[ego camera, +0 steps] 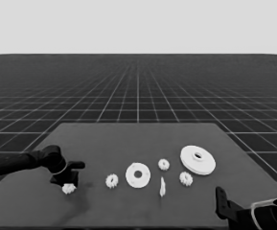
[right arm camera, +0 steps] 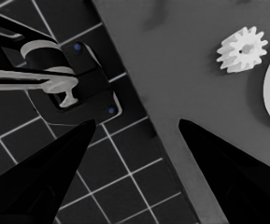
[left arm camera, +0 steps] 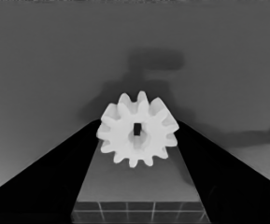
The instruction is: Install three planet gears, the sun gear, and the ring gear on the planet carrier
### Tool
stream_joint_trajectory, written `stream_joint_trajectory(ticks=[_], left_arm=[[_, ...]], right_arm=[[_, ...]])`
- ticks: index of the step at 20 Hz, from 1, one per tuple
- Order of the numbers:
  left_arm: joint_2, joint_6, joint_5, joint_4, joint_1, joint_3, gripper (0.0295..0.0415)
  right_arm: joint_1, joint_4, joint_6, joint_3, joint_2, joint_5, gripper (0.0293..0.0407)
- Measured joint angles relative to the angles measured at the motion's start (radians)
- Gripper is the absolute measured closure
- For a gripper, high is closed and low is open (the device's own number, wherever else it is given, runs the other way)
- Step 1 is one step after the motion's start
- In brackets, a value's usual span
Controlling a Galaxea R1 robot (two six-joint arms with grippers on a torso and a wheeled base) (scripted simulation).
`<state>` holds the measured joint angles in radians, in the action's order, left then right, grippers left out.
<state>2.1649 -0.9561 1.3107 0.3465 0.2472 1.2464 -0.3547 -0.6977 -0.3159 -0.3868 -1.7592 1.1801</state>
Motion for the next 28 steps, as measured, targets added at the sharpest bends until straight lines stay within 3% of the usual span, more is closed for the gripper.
stream_joint_trajectory(ticks=[4,6,8,14,15,16,18,24,26,28], left_arm=[[0.000,0.000,0.000,0.000,0.000,0.000,0.0398],[-0.057,-0.025,0.096,-0.107,-0.138,-0.110,0.0398],[-0.068,-0.028,0.128,-0.154,-0.197,-0.130,0.0398],[-0.071,-0.029,0.144,-0.179,-0.226,-0.136,0.0398],[0.089,-0.401,0.215,-0.139,-0.231,-0.233,0.0398],[0.364,-0.589,0.258,-0.139,-0.234,-0.209,0.0398],[0.643,-0.628,0.265,-0.151,-0.235,-0.021,0.0398],[0.768,-0.590,0.256,-0.156,-0.235,0.134,0.0398],[0.781,-0.548,0.243,-0.042,-0.120,0.192,0.0398],[0.787,-0.528,0.232,-0.005,-0.081,0.222,0.0398]], right_arm=[[0.000,0.000,0.000,0.000,0.000,0.000,0.0315],[0.000,0.000,0.000,0.000,0.000,0.000,0.0315],[0.000,0.000,0.000,0.000,0.000,0.000,0.0315],[0.000,0.000,0.000,0.000,0.000,0.000,0.0315],[0.000,0.000,0.000,0.000,0.000,0.000,0.0315],[0.000,0.000,0.000,0.000,0.000,0.000,0.0315],[0.000,0.000,0.000,0.000,0.000,0.000,0.0315],[0.000,0.000,0.000,0.000,0.000,0.000,0.0315],[0.000,0.000,0.000,0.000,0.000,0.000,0.0315],[0.000,0.000,0.000,0.000,0.000,0.000,0.0315]])
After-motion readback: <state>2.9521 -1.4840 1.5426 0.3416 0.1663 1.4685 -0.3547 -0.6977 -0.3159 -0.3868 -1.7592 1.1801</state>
